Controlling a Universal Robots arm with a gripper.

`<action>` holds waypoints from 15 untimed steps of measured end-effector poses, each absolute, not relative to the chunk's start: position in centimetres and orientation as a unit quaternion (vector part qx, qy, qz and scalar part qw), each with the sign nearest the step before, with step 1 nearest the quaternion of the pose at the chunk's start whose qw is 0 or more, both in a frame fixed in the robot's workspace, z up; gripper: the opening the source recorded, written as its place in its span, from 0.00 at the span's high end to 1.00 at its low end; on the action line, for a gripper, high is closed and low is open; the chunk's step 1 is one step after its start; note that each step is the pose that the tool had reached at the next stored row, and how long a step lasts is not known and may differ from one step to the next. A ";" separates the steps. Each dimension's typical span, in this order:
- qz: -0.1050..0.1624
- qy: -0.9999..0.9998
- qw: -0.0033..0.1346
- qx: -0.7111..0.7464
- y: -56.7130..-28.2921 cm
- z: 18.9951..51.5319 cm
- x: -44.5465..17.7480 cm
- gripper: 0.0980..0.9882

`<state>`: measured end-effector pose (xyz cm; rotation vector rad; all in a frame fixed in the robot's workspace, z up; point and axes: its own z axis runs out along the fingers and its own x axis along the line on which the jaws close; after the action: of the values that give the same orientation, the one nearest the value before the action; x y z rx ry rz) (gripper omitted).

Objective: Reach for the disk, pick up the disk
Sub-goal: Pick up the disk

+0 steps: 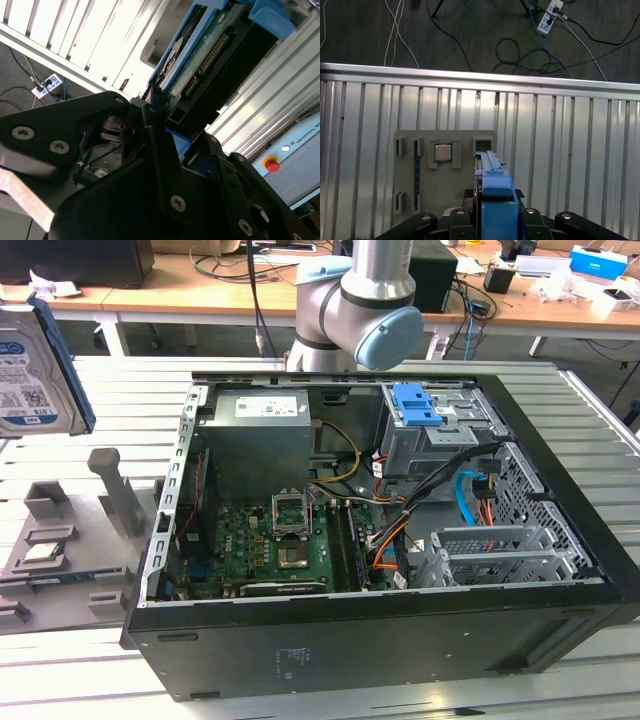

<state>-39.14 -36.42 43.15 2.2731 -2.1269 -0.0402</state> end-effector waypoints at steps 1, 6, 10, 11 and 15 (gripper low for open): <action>-0.013 -0.683 0.014 0.730 -36.4 43.3 -39.1 0.70; -0.013 -0.683 0.014 0.730 -36.4 44.1 -39.1 0.70; -0.013 -0.683 0.014 0.730 -36.4 45.0 -39.1 0.70; -0.013 -0.683 0.014 0.730 -36.4 45.3 -39.1 0.70; -0.013 -0.683 0.014 0.730 -36.4 45.9 -39.1 0.70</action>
<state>-39.06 -36.42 45.94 2.2730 -2.1270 -0.0403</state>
